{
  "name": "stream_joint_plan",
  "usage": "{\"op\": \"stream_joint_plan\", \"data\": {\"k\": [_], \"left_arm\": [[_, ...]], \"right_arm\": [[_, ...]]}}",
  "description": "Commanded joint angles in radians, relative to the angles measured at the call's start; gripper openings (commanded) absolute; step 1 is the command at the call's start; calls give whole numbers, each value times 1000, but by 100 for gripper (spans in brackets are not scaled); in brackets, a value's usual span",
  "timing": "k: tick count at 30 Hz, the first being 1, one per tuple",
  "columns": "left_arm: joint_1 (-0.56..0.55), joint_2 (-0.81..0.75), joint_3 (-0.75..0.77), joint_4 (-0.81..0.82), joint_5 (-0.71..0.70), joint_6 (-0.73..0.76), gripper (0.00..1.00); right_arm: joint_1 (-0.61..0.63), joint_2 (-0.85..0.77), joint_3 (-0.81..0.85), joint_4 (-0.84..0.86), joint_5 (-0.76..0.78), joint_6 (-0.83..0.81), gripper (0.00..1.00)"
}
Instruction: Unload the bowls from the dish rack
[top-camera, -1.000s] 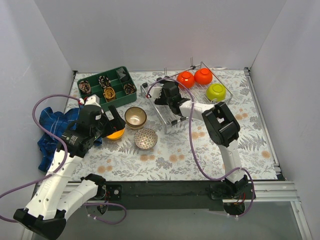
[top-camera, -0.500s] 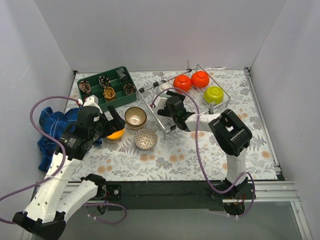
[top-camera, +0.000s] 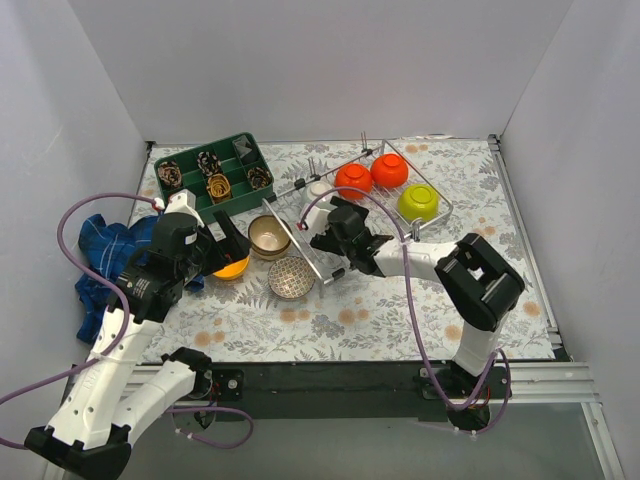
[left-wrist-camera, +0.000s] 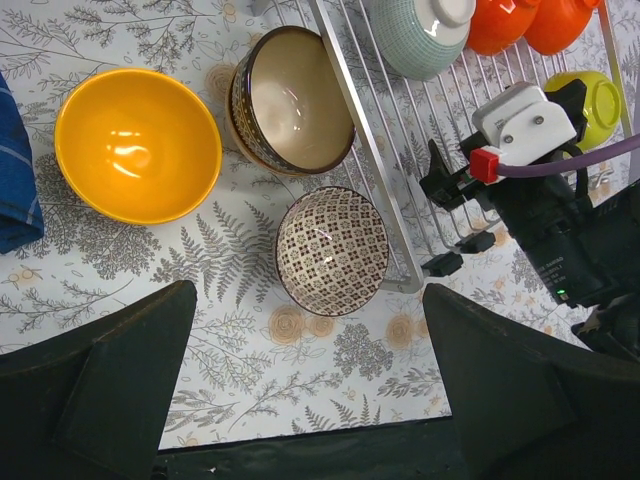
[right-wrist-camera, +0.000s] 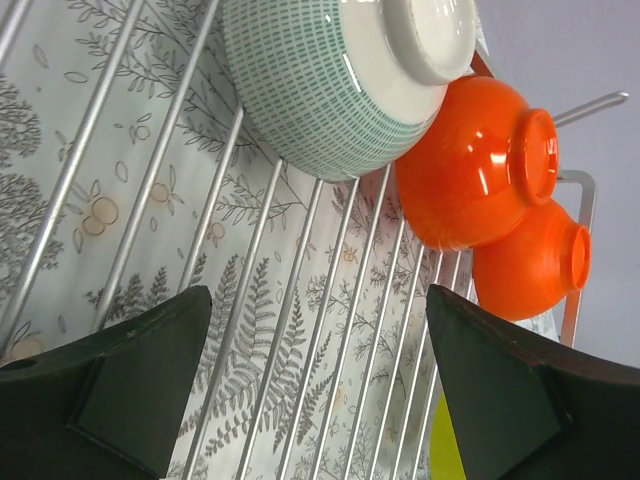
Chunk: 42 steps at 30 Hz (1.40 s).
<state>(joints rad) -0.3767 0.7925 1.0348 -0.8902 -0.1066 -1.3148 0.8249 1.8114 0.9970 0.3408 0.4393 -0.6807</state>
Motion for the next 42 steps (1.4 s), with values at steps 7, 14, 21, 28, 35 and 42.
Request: {"op": "stream_joint_plan", "data": {"k": [7,14,21,28,35,42], "left_arm": [[1,-4,24,-10,22,31,98],[2,14,16,-6,44,35,98],[1,39,18,16,56,42,98],[2,45,27,25,71,35,98],[2,31,27,25,96,28,98],[1,16,19,16,102,28,98]], "right_arm": [[-46,-69,230,-196,-273,147,98],[-107,15,413,-295,-284,487,97],[-194,28,437,-332,-365,1113,97],[-211,63,419,-327,-337,1473,98],[-251,121,399,-327,-375,1642,99],[-259,140,356,-310,-346,1721,99]]}}
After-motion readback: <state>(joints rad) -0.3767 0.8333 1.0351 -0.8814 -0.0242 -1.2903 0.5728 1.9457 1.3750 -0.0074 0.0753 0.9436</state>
